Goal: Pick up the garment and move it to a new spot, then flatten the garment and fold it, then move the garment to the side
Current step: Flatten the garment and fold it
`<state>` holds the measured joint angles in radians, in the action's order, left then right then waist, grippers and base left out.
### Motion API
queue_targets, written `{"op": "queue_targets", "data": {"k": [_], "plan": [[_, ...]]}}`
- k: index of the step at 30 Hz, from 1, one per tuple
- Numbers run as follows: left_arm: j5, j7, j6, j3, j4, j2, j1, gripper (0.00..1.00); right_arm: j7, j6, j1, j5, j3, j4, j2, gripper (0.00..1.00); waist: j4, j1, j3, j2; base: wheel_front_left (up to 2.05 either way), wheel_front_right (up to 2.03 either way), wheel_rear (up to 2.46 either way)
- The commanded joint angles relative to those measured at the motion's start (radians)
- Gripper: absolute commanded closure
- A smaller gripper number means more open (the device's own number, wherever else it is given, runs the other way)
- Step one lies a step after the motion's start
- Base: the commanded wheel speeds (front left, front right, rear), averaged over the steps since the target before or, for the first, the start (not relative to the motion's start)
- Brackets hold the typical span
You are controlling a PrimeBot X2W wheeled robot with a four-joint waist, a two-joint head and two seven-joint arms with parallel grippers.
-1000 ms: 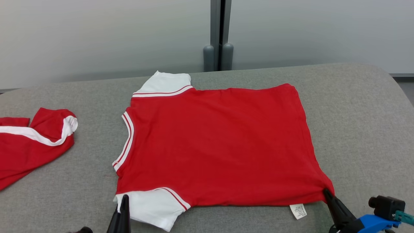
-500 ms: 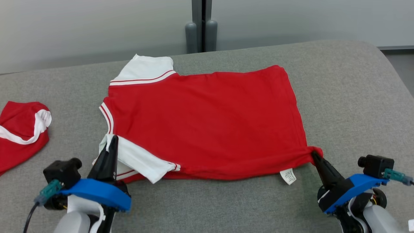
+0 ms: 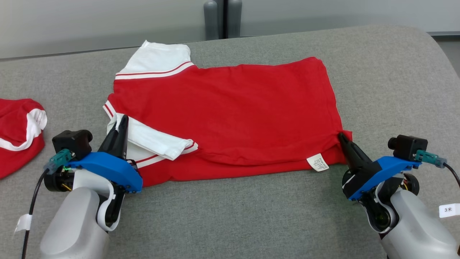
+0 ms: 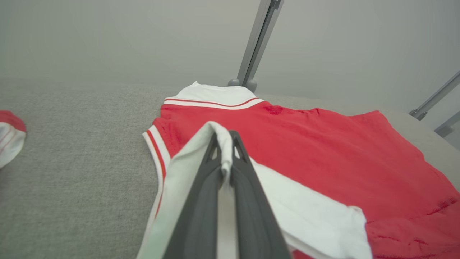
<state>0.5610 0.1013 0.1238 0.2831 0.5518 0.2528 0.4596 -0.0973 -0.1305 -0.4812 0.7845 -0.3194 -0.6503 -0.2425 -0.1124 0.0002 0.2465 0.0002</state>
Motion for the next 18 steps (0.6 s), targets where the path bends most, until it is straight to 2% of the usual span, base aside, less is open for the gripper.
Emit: {"op": "queue_targets", "data": {"k": [1,2,9,18], "plan": [[-0.008,0.032,0.005,0.010,0.041,0.000,0.032,0.60,-0.023,0.000,-0.026,0.008,-0.012,-0.020,0.000,0.78,0.001,-0.0002,0.004,-0.0002,0.00,0.00,0.00],[-0.009,0.048,0.006,0.016,0.066,-0.002,0.040,0.00,-0.036,0.000,-0.031,0.009,-0.021,-0.027,0.000,0.00,0.002,-0.0002,0.005,-0.0002,0.00,0.00,0.00],[-0.002,0.139,0.008,0.042,0.148,-0.002,0.024,0.00,-0.118,0.000,0.004,0.003,-0.072,-0.066,-0.040,0.00,0.018,-0.0002,-0.018,-0.0002,0.00,0.00,0.00],[0.010,0.158,0.009,0.043,0.169,0.012,-0.088,0.00,-0.150,0.000,0.055,-0.020,-0.101,-0.097,-0.085,0.00,0.035,-0.0002,-0.038,-0.0002,0.00,0.00,0.00]]}}
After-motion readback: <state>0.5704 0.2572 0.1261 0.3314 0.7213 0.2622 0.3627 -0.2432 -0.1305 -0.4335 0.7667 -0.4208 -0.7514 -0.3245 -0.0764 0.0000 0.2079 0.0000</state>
